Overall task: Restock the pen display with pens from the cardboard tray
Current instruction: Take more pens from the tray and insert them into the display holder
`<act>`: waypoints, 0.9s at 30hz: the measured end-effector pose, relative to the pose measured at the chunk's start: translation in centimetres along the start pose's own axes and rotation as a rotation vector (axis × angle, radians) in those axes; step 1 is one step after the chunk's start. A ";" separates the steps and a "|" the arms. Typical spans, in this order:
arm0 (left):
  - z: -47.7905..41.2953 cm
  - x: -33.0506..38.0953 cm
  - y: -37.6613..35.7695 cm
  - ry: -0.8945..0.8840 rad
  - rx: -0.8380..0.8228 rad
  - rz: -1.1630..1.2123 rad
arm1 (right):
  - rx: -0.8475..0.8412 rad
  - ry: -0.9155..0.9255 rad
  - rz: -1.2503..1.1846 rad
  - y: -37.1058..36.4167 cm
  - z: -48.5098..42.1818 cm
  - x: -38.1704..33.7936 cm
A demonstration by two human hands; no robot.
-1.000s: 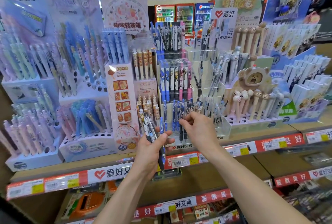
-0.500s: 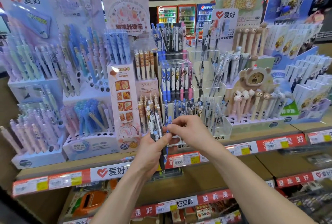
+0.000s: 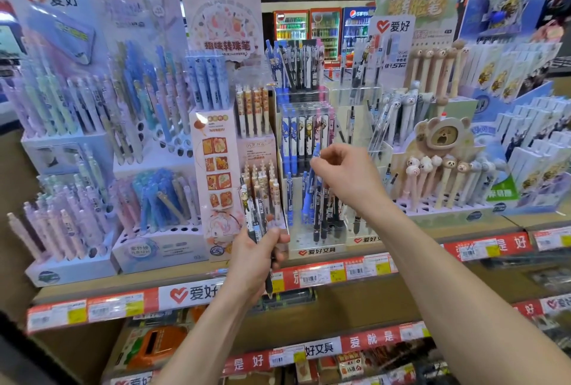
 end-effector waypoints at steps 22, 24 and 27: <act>0.5 -0.2 -0.1 -0.023 -0.024 0.042 | -0.007 0.147 0.410 -3.9 -3.4 0.3; 0.5 -0.3 0.0 -0.022 -0.020 0.046 | -0.019 0.122 0.433 -4.2 -3.3 0.7; 0.5 -0.3 0.1 -0.018 -0.014 0.053 | -0.033 0.095 0.507 -4.7 -3.0 1.4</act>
Point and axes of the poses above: each hand's wrist, its own z-axis away from the middle knuckle, its own y-axis out of the back of the hand, x = y × z, the point moved 8 cm from there along -z, towards the middle knuckle, and after that the axes turned 9 degrees about x, right-handed, at the moved point
